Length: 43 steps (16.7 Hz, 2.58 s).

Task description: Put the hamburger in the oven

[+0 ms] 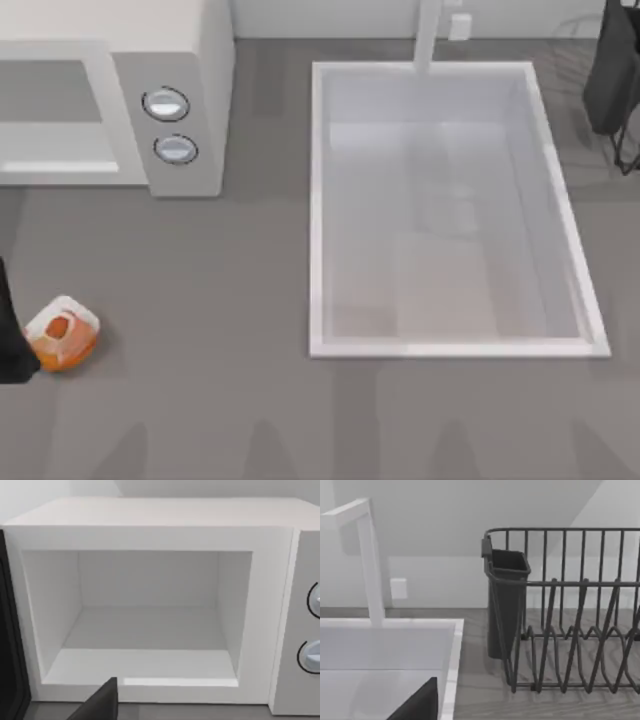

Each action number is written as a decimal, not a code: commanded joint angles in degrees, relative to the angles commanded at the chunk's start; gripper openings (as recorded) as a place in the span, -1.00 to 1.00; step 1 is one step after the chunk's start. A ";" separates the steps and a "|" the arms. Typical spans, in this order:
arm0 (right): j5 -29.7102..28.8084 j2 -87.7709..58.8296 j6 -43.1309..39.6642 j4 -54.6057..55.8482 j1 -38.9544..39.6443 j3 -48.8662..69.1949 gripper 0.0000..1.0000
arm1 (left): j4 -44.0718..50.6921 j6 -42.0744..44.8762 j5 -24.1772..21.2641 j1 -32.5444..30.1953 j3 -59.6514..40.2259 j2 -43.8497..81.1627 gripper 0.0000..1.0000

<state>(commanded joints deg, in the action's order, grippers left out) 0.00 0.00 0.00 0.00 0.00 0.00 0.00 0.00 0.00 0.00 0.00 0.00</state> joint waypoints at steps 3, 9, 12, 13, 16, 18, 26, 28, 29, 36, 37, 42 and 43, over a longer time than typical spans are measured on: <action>0.00 0.00 0.00 0.00 0.00 0.00 1.00 | 0.28 0.22 0.00 -0.05 -0.47 0.58 1.00; 0.00 0.00 0.00 0.00 0.00 0.00 1.00 | 8.67 5.18 0.40 -0.27 -13.64 16.35 1.00; 0.00 0.00 0.00 0.00 0.00 0.00 1.00 | 16.76 8.91 0.18 -0.52 -23.35 31.46 1.00; 0.00 0.00 0.00 0.00 0.00 0.00 1.00 | 19.80 10.27 -0.02 -0.71 -26.66 37.08 1.00; 0.00 0.00 0.00 0.00 0.00 0.00 1.00 | 29.35 14.77 -0.60 -1.49 -36.48 53.73 1.00; 0.00 0.00 0.00 0.00 0.00 0.00 1.00 | 35.62 18.05 -0.73 -2.13 -42.64 64.57 1.00; 0.00 0.00 0.00 0.00 0.00 0.00 1.00 | 53.24 29.48 0.21 -4.65 -61.95 95.60 1.00; 0.00 0.00 0.00 0.00 0.00 0.00 1.00 | 54.81 30.62 0.33 -4.82 -64.37 98.61 1.00; 0.00 0.00 0.00 0.00 0.00 0.00 1.00 | 55.10 30.83 0.35 -4.81 -64.93 99.38 1.00; 0.00 0.00 0.00 0.00 0.00 0.00 1.00 | 54.13 30.93 0.35 -4.64 -64.31 100.05 1.00; 0.00 0.00 0.00 0.00 0.00 0.00 1.00 | 52.79 30.98 0.35 -4.68 -63.54 100.75 1.00; 0.00 0.00 0.00 0.00 0.00 0.00 1.00 | 40.55 31.15 0.33 -4.63 -57.83 106.49 1.00; 0.00 0.00 0.00 0.00 0.00 0.00 1.00 | 38.74 31.18 0.33 -4.61 -56.90 107.53 1.00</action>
<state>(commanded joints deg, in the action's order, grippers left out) 0.00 0.00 0.00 0.00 0.00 0.00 38.74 31.18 0.33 -4.61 -56.90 107.53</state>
